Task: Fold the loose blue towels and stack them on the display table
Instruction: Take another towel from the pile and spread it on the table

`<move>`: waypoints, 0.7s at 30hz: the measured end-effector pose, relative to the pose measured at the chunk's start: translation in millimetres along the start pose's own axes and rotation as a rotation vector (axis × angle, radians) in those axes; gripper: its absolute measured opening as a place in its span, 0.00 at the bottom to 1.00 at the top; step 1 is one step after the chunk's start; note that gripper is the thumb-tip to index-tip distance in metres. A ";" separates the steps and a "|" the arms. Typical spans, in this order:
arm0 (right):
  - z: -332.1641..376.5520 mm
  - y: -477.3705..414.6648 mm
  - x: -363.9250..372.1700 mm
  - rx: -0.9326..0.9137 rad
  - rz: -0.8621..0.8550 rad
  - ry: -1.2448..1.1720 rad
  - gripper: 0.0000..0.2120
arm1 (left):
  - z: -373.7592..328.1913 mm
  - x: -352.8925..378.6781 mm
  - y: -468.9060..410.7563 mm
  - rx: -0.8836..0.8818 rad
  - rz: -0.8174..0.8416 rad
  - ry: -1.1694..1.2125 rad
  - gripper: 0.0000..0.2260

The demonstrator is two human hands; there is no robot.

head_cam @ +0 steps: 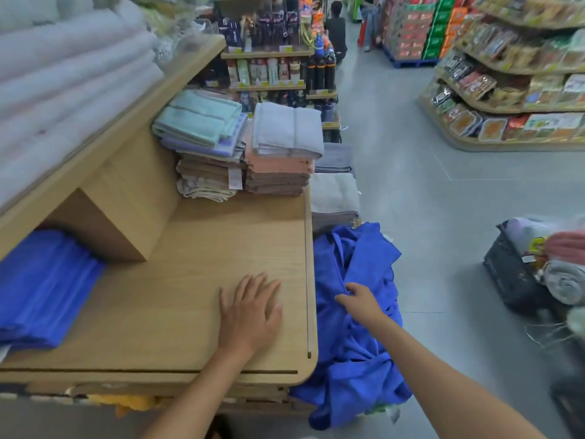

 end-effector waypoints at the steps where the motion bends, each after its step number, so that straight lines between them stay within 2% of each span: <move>1: 9.5 4.7 -2.0 -0.019 0.008 -0.093 0.12 | 0.3 -2.7 1.0 0.003 -0.025 0.043 0.25; 3: 34.3 16.4 -6.3 -0.048 0.056 -0.289 0.08 | -1.5 -16.5 3.9 0.032 -0.147 0.225 0.22; 6: 78.9 36.2 -8.4 -0.095 0.198 -0.550 0.14 | -37.6 -44.8 10.9 0.198 -0.329 0.381 0.20; 9: 117.3 52.0 -11.1 -0.180 0.243 -0.575 0.18 | -92.0 -55.0 2.3 0.269 -0.264 0.322 0.29; 10: 126.9 55.1 -13.0 -0.212 0.259 -0.572 0.15 | -101.4 -56.5 -2.2 0.239 -0.219 0.332 0.28; 11: 134.0 57.6 -15.8 -0.229 0.272 -0.567 0.11 | -104.0 -57.8 -7.1 0.197 -0.178 0.421 0.22; 12: 136.6 58.7 -18.1 -0.231 0.298 -0.561 0.06 | -101.5 -61.0 -11.4 0.152 -0.154 0.583 0.13; 13: 135.2 56.8 -23.5 -0.232 0.297 -0.563 0.06 | -93.5 -62.1 -16.0 0.109 -0.141 0.749 0.05; 14: 129.3 51.8 -31.6 -0.220 0.263 -0.556 0.10 | -83.3 -66.6 -19.7 0.061 -0.147 0.881 0.04; 15: 119.4 44.8 -41.2 -0.205 0.194 -0.530 0.12 | -70.3 -73.5 -22.7 0.002 -0.173 1.011 0.08; 18: 63.5 22.5 -65.4 -0.102 -0.065 -0.271 0.11 | -31.1 -89.7 -27.3 -0.251 -0.192 1.453 0.14; 21: 23.2 11.3 -56.1 -0.116 -0.092 0.009 0.26 | 3.4 -115.3 -21.2 -0.348 -0.268 1.693 0.11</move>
Point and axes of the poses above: each hand's wrist, its own y-axis away from the middle knuckle, its own x-axis out of the palm, z = x × y, the point moved 9 cm from there along -y, towards the middle knuckle, and after that the axes turned 1 degree about z, right-handed, at the moved point
